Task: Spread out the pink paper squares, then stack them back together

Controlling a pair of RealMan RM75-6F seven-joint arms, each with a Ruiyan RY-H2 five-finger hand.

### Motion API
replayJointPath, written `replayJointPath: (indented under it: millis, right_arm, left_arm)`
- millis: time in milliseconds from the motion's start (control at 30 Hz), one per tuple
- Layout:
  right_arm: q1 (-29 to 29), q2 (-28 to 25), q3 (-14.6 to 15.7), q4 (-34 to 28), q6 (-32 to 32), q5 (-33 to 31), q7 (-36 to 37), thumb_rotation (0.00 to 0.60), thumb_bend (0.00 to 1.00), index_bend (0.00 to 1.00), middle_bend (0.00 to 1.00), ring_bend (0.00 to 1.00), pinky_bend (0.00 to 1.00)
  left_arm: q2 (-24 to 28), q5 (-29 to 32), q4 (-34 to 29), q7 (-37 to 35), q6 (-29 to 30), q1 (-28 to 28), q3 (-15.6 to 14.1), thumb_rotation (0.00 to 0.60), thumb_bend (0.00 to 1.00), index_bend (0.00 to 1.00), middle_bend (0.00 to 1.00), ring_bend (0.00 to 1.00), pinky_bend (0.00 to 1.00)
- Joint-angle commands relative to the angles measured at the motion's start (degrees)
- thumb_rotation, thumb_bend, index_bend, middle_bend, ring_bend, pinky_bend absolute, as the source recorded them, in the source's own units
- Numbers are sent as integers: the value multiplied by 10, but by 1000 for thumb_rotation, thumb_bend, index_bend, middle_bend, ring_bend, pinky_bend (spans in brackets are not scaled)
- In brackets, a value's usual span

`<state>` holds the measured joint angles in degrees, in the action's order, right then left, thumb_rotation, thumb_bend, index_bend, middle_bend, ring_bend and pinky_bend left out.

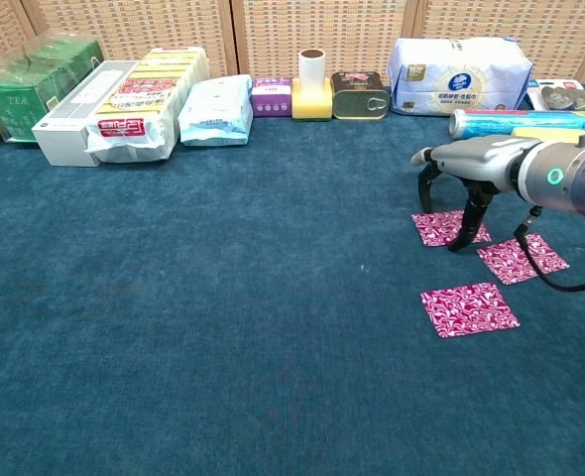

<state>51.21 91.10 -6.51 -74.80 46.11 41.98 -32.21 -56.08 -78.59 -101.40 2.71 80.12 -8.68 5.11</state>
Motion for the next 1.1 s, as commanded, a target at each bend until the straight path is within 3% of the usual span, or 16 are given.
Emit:
replayJointPath:
  millis: [33, 467, 700, 1100]
  right_arm:
    - [-1, -8, -1, -13, 7, 7, 2, 600, 191, 426, 31, 29, 119]
    - [-7, -62, 11, -96, 43, 22, -26, 600, 191, 426, 33, 33, 118]
    - [-23, -117, 56, -156, 66, 51, -68, 600, 191, 426, 33, 33, 119]
    - [-33, -127, 81, -149, 44, 69, -66, 600, 192, 426, 34, 33, 121]
  left_arm:
    - [0, 0, 0, 0, 0, 0, 0, 600, 85, 0, 0, 0, 78]
    - [1, -4, 0, -3, 0, 0, -1, 600, 85, 0, 0, 0, 78]
    - [2, -8, 0, -4, 0, 0, -3, 600, 86, 0, 0, 0, 78]
    - [-1, -12, -4, 7, 0, 0, -7, 600, 85, 0, 0, 0, 78]
